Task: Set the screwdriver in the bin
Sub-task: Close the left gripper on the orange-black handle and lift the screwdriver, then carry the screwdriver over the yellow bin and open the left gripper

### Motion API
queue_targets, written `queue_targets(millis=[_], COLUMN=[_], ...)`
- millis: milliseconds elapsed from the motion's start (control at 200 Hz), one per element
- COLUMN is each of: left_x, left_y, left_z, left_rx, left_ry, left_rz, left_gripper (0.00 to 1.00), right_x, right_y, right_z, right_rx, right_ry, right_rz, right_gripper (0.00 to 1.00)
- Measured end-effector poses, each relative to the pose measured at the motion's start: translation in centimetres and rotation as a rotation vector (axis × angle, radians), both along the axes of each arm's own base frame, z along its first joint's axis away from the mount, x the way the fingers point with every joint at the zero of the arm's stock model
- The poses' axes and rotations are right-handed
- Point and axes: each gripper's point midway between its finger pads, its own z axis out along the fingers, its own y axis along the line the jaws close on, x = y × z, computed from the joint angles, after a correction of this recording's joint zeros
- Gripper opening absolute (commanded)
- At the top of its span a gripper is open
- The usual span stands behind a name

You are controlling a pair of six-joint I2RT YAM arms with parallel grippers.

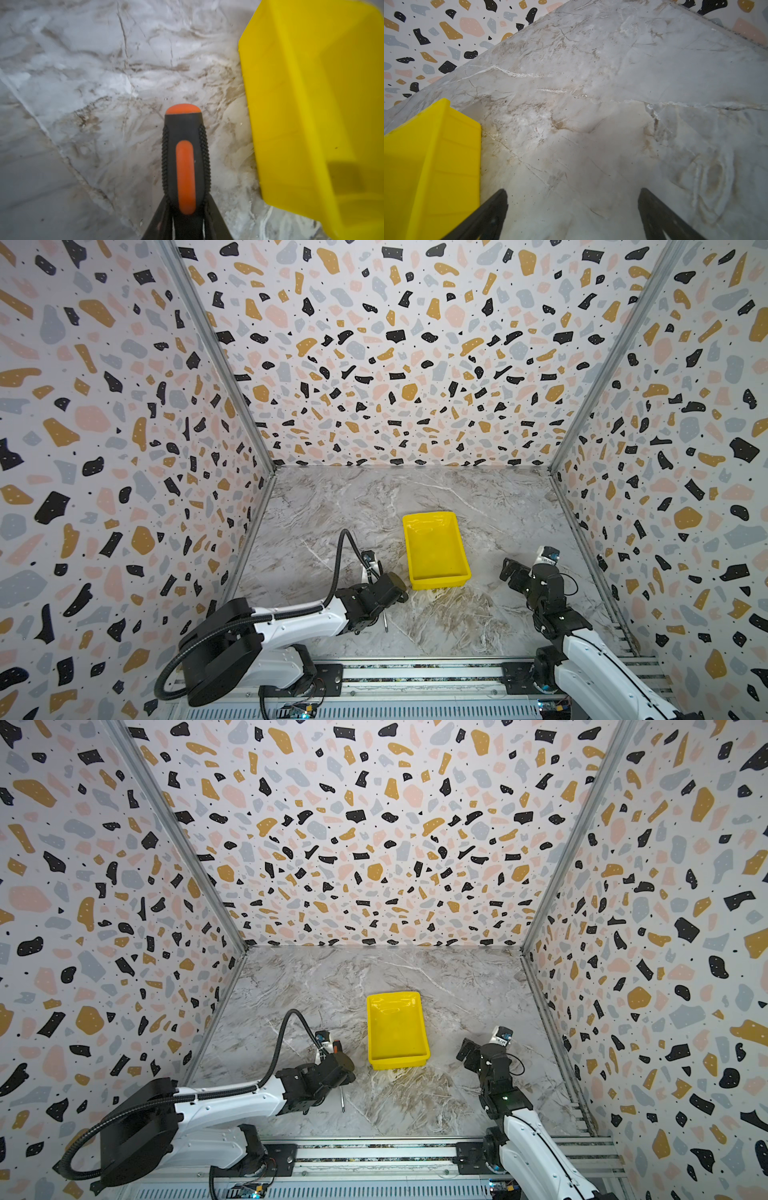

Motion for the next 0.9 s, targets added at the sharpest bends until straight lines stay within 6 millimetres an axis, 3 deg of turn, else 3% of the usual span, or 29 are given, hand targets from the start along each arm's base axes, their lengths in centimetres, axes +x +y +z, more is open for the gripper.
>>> queue_targets(millis=[145,280,380,491,666,901], left_x=[2.0,4.9,6.6,7.6,8.6,9.5], left_y=[-1.9,-5.9,-8.2,-9.6,-11.3,-12.4], left_z=[4.7,9.6,11.6,11.8,10.4,9.8], left_rx=[-0.013,-0.021,0.007,0.039,0.114,0.182], left_ry=[-0.082,-0.148,-0.174,-0.177,-0.15,-0.136], left_rz=[-0.008,-0.041,-0.057,-0.076,-0.114,-0.139], left_gripper=[0.27,0.25,0.25,0.24,0.16,0.12], right_x=[0.0,0.0,0.0,0.1,0.1,0.1], right_y=[0.0,0.0,0.0,0.0,0.0,0.0], right_z=[0.0,0.1,0.6,1.4,1.6,1.6], right_rx=[0.0,0.001,0.005,0.013,0.015,0.015], right_ry=[0.001,-0.002,-0.022,-0.054,-0.061,-0.062], right_rz=[0.0,0.0,0.0,0.0,0.0,0.001], right_gripper=[0.99,0.99,0.99,0.99,0.99,0.99])
